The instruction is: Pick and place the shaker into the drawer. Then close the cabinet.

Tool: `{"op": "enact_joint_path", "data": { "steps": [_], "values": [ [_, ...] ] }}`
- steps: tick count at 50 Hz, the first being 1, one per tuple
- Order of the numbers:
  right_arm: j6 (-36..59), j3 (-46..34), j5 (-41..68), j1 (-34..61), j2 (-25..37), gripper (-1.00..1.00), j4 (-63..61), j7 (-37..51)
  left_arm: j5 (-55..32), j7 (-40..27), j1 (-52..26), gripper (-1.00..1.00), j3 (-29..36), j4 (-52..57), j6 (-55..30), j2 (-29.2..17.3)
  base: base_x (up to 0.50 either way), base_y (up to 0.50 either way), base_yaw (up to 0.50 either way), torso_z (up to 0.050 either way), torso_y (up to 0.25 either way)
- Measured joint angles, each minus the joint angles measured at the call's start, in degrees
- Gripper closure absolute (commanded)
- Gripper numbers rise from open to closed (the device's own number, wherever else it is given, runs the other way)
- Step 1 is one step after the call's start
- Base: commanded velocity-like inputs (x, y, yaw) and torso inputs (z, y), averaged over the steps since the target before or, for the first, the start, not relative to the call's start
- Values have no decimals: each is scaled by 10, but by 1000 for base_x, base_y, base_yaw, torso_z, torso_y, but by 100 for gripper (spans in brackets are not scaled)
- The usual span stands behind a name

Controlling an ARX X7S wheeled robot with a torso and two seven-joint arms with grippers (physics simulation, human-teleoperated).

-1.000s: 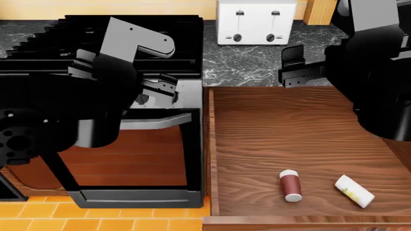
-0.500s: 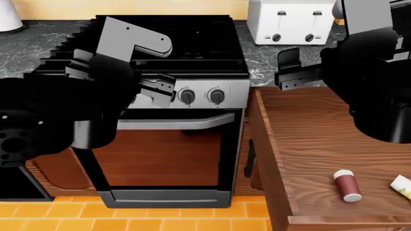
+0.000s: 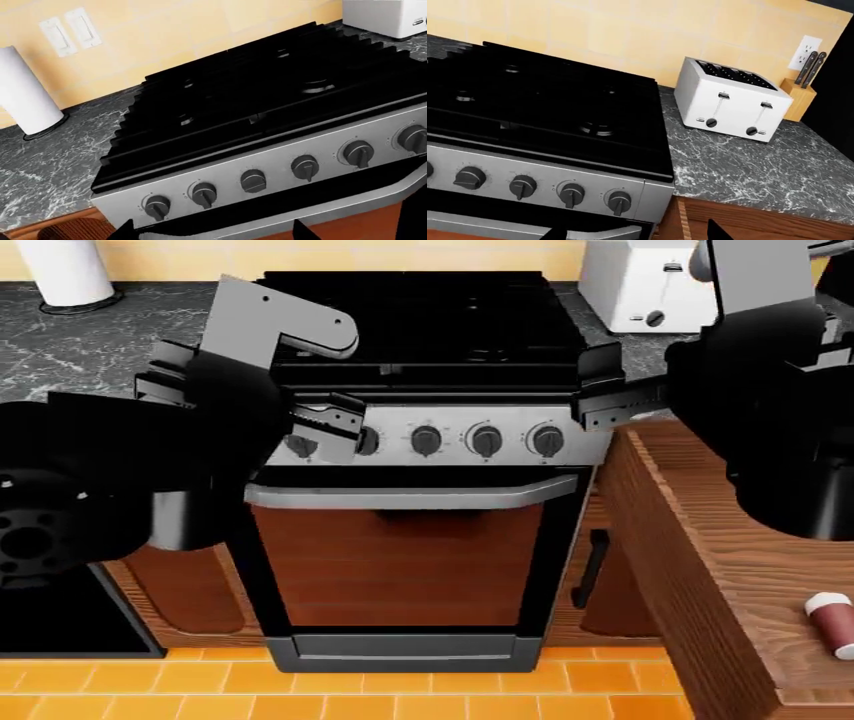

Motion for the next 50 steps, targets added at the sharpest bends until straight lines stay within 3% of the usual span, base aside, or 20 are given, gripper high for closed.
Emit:
{"op": "enact_joint_path", "data": {
  "steps": [50],
  "values": [
    [-15, -13, -6, -15, -1, -100, -3, -8, 1, 4, 3, -100, -3, 1, 2, 2, 0, 500, 0, 0, 0]
  ]
}}
